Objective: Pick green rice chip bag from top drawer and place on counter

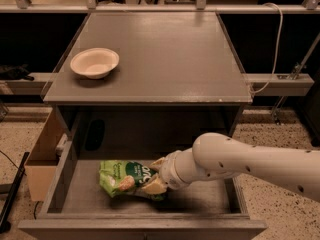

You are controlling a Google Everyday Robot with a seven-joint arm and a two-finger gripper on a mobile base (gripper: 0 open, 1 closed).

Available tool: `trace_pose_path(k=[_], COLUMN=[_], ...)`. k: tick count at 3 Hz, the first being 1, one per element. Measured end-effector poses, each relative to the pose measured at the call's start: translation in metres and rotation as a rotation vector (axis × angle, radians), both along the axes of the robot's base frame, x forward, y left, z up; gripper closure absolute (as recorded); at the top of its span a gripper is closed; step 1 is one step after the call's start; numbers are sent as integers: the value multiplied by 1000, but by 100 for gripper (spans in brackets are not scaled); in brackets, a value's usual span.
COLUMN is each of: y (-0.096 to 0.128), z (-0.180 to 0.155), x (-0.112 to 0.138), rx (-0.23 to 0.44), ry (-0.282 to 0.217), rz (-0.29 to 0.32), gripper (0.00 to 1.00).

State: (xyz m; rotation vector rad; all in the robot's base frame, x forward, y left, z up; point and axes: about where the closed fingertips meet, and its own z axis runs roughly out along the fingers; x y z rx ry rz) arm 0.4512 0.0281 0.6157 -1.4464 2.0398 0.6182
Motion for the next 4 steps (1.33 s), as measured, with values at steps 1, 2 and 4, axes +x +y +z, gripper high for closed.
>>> trace_pose_path(k=[1,2,4], y=[-11,-46,-84], z=[15,52,110], x=[-2,-10,-27], rx=[6,19,58], ry=[0,-44,-104], rz=[5,-32,-54], gripper=[100,100,100])
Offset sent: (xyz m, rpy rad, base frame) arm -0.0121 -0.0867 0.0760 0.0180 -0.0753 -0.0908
